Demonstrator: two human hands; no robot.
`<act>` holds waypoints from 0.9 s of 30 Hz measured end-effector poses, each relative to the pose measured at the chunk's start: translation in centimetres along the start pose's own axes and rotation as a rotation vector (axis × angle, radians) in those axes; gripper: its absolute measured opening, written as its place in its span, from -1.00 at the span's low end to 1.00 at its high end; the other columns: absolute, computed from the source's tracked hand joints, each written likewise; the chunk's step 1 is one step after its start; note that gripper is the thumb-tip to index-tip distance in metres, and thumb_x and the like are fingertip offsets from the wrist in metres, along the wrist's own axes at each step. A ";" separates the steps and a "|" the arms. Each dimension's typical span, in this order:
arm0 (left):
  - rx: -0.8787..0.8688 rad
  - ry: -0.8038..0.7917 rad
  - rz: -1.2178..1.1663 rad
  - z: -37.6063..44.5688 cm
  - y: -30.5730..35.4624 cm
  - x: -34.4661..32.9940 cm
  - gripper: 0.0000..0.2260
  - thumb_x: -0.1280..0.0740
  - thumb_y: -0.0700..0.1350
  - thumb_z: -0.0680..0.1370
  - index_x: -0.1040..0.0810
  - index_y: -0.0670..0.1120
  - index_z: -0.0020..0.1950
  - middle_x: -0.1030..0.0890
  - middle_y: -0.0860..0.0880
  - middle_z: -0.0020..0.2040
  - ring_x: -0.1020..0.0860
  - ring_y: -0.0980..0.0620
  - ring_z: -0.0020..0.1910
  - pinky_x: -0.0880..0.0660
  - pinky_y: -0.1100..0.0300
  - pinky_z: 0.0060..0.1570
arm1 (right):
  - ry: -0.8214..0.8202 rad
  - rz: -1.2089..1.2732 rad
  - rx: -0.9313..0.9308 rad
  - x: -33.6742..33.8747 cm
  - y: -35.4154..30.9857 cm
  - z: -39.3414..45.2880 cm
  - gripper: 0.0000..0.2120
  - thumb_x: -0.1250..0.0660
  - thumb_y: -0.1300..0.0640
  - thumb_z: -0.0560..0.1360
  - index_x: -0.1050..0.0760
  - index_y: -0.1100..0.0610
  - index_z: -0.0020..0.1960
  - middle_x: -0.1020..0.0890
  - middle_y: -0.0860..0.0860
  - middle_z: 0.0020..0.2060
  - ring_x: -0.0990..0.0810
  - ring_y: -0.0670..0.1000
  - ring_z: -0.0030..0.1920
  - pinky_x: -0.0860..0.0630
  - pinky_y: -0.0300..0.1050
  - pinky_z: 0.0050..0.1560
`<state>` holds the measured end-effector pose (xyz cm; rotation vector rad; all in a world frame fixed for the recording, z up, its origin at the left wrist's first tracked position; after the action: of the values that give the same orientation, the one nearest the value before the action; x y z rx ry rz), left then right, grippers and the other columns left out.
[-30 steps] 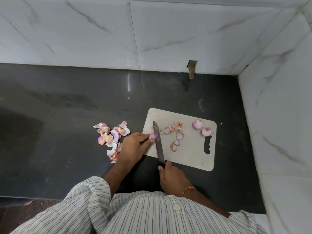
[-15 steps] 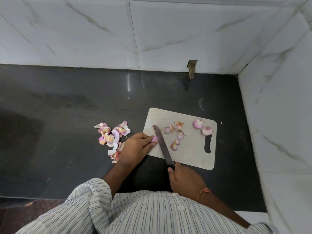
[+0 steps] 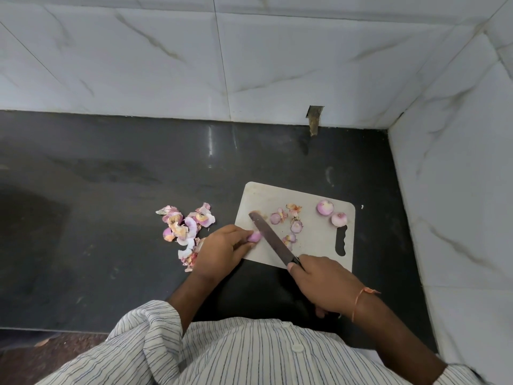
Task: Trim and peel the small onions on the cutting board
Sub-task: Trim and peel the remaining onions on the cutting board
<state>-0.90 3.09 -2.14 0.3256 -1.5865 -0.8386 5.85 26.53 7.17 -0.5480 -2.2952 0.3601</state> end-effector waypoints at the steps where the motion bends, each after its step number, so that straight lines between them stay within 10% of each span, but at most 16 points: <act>1: 0.030 0.003 -0.017 0.0 0.0 0.2 -0.64 -0.41 0.21 0.62 -0.76 0.01 0.23 -0.71 0.15 0.05 -0.60 0.25 -0.03 -0.54 0.34 -0.02 | 0.057 -0.009 0.005 -0.2 0.3 0.3 -0.64 -0.02 -0.18 0.74 -0.39 0.00 -0.06 -0.62 -0.01 -0.20 -0.59 -0.02 -0.30 -0.54 0.00 -0.14; 17: 0.251 0.027 -0.575 -1.8 3.6 2.9 -0.80 -0.60 -0.05 0.53 -0.77 0.08 0.14 -0.77 0.12 0.02 -0.75 0.02 0.00 -0.72 0.03 0.05 | 0.405 -0.360 -0.086 -3.4 2.5 4.2 -0.51 -0.20 -0.40 0.57 -0.38 -0.05 0.27 -0.53 -0.07 0.17 -0.61 0.06 0.06 -0.62 0.06 -0.05; 22: 0.166 0.050 -0.674 -1.5 5.5 4.0 -0.76 -0.56 -0.06 0.55 -0.75 -0.01 0.21 -0.79 0.03 0.06 -0.76 -0.06 0.06 -0.71 0.01 0.11 | 0.404 0.508 0.253 -1.0 -2.0 2.3 -0.54 -0.41 -0.25 0.57 -0.48 -0.18 0.43 -0.63 -0.25 0.15 -0.68 -0.11 -0.01 -0.64 -0.18 0.03; 27: 0.045 0.100 -0.612 -1.3 6.8 4.7 -0.67 -0.54 -0.11 0.59 -0.67 -0.01 0.35 -0.75 -0.01 0.10 -0.73 -0.13 0.05 -0.72 -0.03 0.05 | 0.268 0.987 0.329 -0.5 -4.4 1.6 -0.77 -0.41 0.06 0.65 -0.63 -0.04 0.30 -0.74 -0.02 0.08 -0.76 0.08 -0.02 -0.72 0.20 0.00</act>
<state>1.04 4.36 5.88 0.9006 -1.4251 -1.2272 3.77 22.30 7.56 -1.4278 -1.5160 1.0290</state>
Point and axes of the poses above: each hand's wrist, its own z-axis towards the middle knuckle, its own x-axis out of the back of the hand, y = z × x, the point moved 3 cm from there along z, towards the middle knuckle
